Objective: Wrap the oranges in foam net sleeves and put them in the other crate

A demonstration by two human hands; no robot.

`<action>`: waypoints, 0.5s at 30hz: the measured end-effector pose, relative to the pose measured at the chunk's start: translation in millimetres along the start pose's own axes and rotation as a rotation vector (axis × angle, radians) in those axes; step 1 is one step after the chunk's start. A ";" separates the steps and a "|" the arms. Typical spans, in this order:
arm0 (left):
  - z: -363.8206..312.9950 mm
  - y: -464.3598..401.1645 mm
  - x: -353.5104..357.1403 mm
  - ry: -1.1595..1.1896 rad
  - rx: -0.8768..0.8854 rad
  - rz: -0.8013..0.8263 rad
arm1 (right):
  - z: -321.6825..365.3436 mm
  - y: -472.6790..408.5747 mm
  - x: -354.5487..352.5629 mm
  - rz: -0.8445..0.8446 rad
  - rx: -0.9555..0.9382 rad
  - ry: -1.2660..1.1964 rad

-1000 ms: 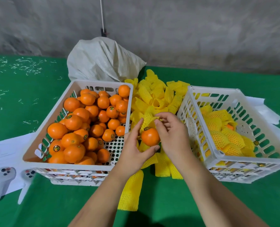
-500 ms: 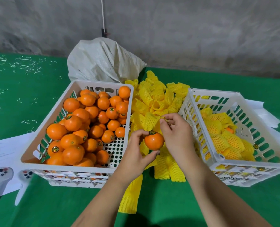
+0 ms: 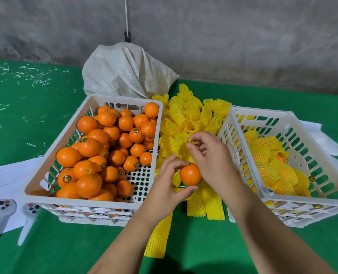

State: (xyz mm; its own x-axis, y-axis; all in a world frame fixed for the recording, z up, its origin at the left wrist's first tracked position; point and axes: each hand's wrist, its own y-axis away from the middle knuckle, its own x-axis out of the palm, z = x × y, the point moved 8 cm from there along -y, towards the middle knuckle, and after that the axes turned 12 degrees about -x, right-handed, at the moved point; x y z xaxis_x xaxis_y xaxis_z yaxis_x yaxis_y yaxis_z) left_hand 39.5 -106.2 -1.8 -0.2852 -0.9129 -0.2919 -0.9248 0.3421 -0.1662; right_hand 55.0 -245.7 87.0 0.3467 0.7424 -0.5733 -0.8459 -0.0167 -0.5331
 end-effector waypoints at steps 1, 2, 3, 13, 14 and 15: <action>1.9 -0.6 -2.3 0.016 -0.016 -0.037 | 5.5 2.0 2.6 0.069 -0.075 0.055; 3.2 -1.4 -5.9 0.041 -0.037 -0.082 | 9.3 5.2 3.9 0.120 -0.127 0.102; 4.2 -2.2 -9.4 0.081 -0.064 -0.126 | 11.4 8.8 3.6 0.154 -0.155 0.136; 27.1 -13.2 -29.6 0.515 -0.223 -0.230 | 25.0 47.4 22.8 0.180 -0.243 0.110; 28.4 -14.8 -24.1 0.523 -0.242 -0.161 | 22.9 45.4 24.8 0.146 -0.207 0.079; 30.0 -16.1 -18.6 0.559 -0.277 -0.095 | 21.4 43.1 26.8 0.119 -0.175 0.033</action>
State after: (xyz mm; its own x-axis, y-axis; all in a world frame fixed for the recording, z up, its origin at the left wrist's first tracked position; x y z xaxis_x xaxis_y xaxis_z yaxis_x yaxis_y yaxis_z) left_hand 67.3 -88.1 -22.0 -0.2177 -0.9405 0.2610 -0.9622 0.2517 0.1044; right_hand 19.2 -212.2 62.0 0.2639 0.7060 -0.6572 -0.7993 -0.2212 -0.5587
